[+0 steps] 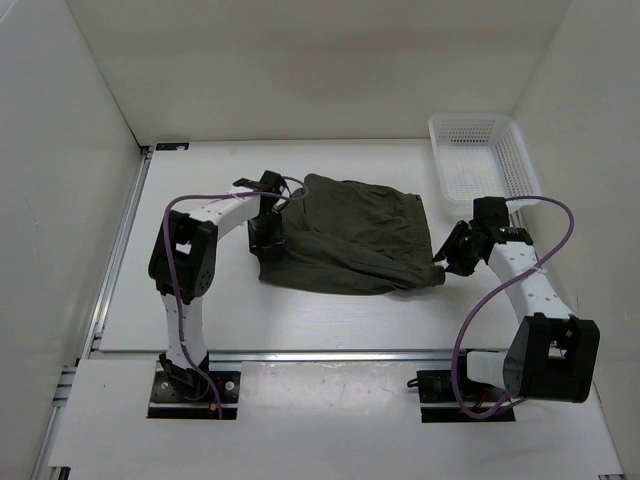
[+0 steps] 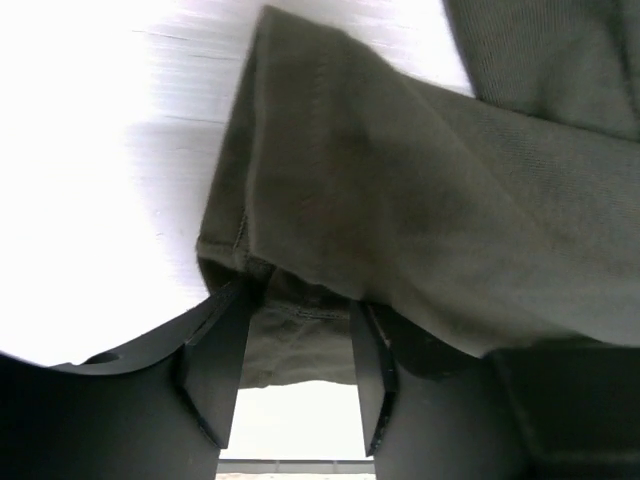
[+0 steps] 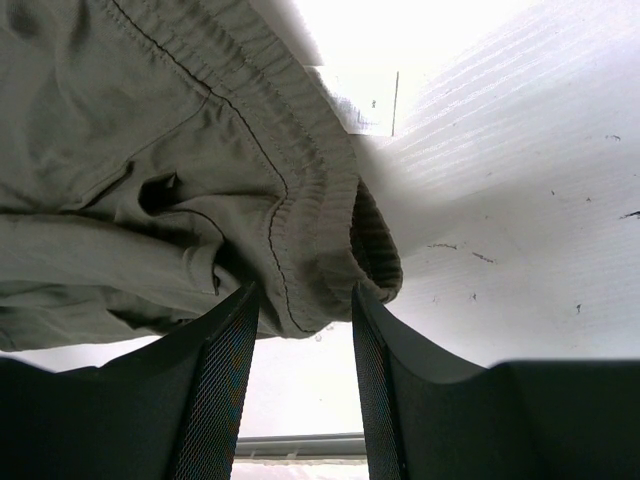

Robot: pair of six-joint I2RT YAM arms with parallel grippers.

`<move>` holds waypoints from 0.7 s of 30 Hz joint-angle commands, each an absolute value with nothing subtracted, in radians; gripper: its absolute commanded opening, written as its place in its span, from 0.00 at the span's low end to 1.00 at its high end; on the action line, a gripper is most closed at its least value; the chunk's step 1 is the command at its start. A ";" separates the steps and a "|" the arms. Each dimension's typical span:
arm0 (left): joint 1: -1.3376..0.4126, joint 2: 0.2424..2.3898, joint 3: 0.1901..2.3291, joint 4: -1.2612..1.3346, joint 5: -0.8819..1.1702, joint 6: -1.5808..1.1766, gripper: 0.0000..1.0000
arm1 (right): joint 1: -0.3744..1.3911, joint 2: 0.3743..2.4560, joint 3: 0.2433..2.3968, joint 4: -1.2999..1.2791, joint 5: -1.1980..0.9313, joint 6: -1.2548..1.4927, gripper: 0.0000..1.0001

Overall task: Fold and stack the shorts
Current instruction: Flatten the shorts out

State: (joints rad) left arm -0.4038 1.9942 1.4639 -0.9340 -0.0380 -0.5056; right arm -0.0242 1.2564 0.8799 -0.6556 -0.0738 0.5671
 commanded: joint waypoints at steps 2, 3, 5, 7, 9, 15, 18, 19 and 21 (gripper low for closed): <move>-0.426 1.990 1.468 -0.920 -0.011 -0.486 0.53 | -0.028 1.223 0.873 -0.667 -0.063 0.549 0.47; -0.426 1.990 1.468 -0.920 -0.011 -0.486 0.53 | -0.028 1.223 0.873 -0.667 -0.063 0.549 0.47; -0.426 1.979 1.457 -0.920 0.002 -0.486 0.51 | -0.028 1.223 0.873 -0.676 -0.063 0.549 0.47; -0.426 1.968 1.448 -0.920 0.012 -0.486 0.42 | -0.028 1.223 0.873 -0.676 -0.063 0.549 0.47; -0.426 1.957 1.437 -0.920 0.012 -0.477 0.34 | -0.028 1.223 0.873 -0.676 -0.063 0.549 0.47; -0.426 1.913 1.428 -0.939 0.002 -0.477 0.10 | -0.028 1.223 0.873 -0.676 -0.063 0.549 0.47; -0.426 1.869 1.428 -0.965 -0.008 -0.477 0.10 | -0.028 1.223 0.873 -0.676 -0.063 0.549 0.47; -0.426 1.858 1.428 -0.965 -0.017 -0.477 0.10 | -0.028 1.223 0.873 -0.676 -0.063 0.549 0.47; -0.426 1.839 1.428 -0.992 -0.026 -0.477 0.10 | -0.028 1.223 0.873 -0.676 -0.063 0.549 0.49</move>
